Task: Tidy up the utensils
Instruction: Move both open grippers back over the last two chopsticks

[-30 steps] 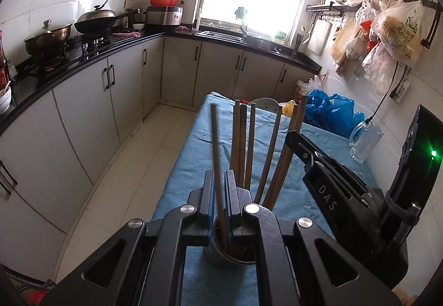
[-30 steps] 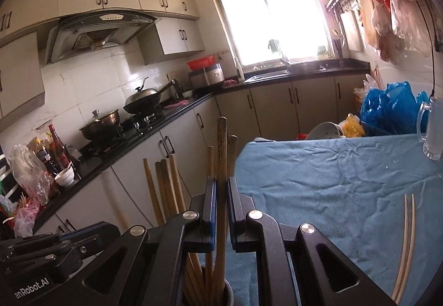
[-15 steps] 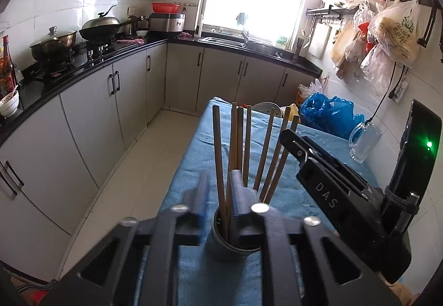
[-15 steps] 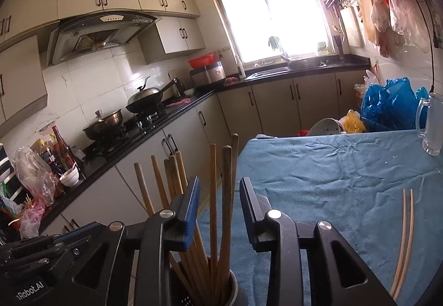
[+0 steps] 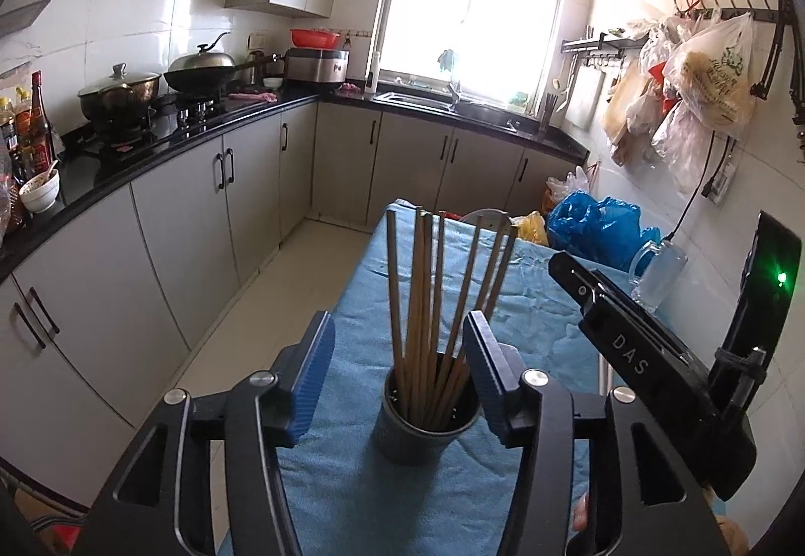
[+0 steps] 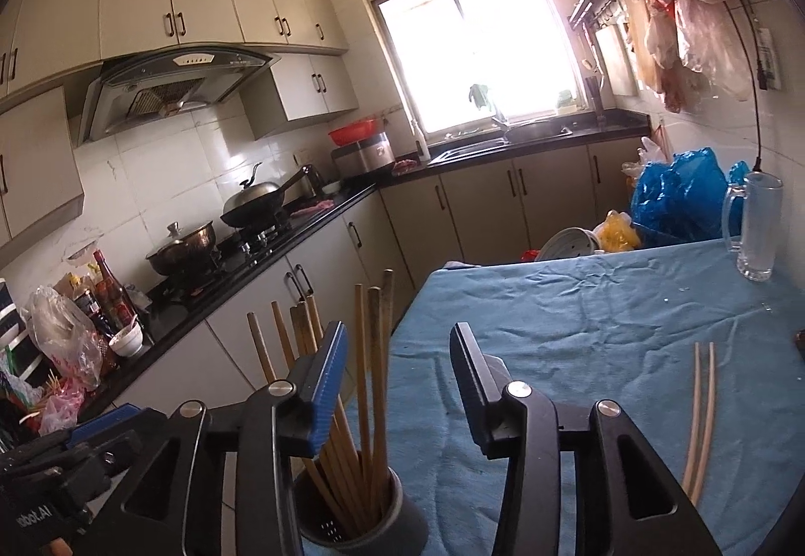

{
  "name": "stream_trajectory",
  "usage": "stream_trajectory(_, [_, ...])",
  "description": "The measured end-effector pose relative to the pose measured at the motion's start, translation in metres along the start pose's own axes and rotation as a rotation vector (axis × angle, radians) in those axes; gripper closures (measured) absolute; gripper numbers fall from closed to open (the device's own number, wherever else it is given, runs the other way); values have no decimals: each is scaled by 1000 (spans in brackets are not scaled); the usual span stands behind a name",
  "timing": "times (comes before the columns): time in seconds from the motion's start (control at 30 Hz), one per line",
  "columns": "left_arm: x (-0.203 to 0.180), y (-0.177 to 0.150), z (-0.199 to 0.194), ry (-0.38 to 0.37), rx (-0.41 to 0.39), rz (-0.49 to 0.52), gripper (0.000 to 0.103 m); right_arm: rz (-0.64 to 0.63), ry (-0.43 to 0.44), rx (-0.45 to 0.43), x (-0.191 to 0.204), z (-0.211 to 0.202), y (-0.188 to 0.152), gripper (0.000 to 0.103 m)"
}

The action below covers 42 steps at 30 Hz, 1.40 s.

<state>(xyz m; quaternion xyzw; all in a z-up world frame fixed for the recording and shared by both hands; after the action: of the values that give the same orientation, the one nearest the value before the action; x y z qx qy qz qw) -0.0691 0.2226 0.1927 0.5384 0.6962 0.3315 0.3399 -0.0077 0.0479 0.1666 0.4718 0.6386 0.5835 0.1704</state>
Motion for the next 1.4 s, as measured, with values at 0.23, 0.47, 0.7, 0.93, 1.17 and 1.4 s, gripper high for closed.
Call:
stream_trajectory(0.23, [-21, -5, -28, -23, -40, 29, 47, 1, -34, -19, -16, -30, -2, 48])
stream_trajectory(0.47, [-63, -20, -44, -70, -36, 106, 46, 34, -112, -34, -58, -69, -8, 43])
stream_trajectory(0.7, [-108, -38, -44, -117, -6, 188, 44, 112, -200, -30, -116, -104, -16, 42])
stream_trajectory(0.93, [-146, -59, -29, -162, 54, 237, 44, 156, -292, -1, -175, -136, -30, 42])
stream_trajectory(1.17, [-189, -90, 21, -204, 200, 272, 44, 282, -371, 44, -244, -157, -56, 41])
stream_trajectory(1.4, [-239, -116, 87, -239, 293, 328, 44, 363, -375, 75, -291, -157, -81, 41])
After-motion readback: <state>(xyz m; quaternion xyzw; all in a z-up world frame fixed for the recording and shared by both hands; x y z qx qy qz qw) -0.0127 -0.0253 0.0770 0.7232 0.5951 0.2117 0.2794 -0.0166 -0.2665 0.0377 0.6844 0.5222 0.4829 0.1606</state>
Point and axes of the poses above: each gripper's, at about its wrist camera, not at the fingertips, and z roughly the way its jaws point, x to its left, y to its top, the point moved 5 cm from there along z, roughly the way its jaws point, and after that the axes turned 6 degrees about y, right-handed, at the moved point
